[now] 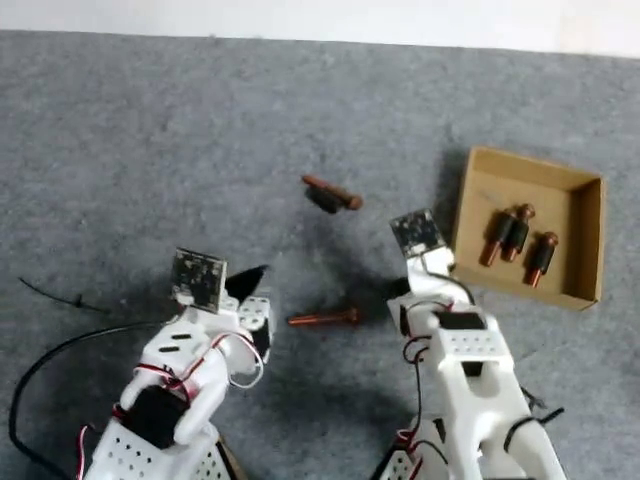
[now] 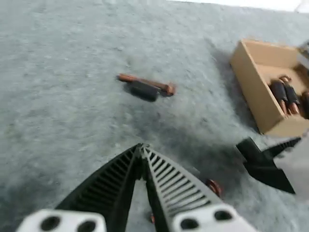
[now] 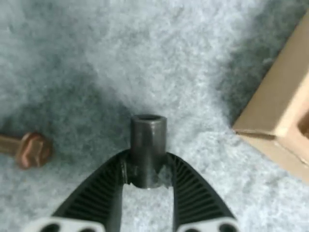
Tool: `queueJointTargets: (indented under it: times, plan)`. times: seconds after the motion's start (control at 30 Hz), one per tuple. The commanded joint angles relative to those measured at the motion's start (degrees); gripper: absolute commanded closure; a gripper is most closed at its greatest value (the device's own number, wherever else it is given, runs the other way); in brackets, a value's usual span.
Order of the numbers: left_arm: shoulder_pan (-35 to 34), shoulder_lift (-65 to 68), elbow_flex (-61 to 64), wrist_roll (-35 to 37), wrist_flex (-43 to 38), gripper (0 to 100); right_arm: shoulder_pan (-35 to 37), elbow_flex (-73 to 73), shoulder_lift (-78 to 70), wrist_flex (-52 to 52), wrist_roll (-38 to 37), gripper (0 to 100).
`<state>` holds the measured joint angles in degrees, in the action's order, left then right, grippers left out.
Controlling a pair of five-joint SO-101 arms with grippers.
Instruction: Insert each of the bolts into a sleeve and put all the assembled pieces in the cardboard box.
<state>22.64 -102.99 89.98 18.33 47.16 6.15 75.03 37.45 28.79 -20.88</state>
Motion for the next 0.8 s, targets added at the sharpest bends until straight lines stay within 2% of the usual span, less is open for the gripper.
queueJointTargets:
  times: [0.0, 0.13, 0.27, 0.4, 0.5, 0.77]
  plan:
    - [2.7, 1.5, -2.6, -2.4, -0.2, 99, -0.7, 0.2, 4.2, -1.5, -0.5, 99.4]
    - [2.8, 12.8, -5.2, -3.6, -4.9, 99, -0.7, 0.9, 5.8, -1.5, -0.5, 99.4]
    - [2.9, 31.3, -12.5, -3.6, -11.6, 99, -0.7, 0.9, 6.0, -1.5, -0.5, 99.4]
    - [2.9, 49.5, -23.5, -3.6, -12.8, 99, -2.6, 0.9, 6.0, -1.5, -0.3, 99.4]
    - [2.9, 60.1, -31.0, -4.3, -12.8, 99, -5.7, 0.4, 6.0, -1.5, 3.8, 99.4]
    - [8.3, 78.7, -41.8, -24.6, -12.8, 99, -7.9, 0.4, 6.1, -1.5, 5.0, 99.4]
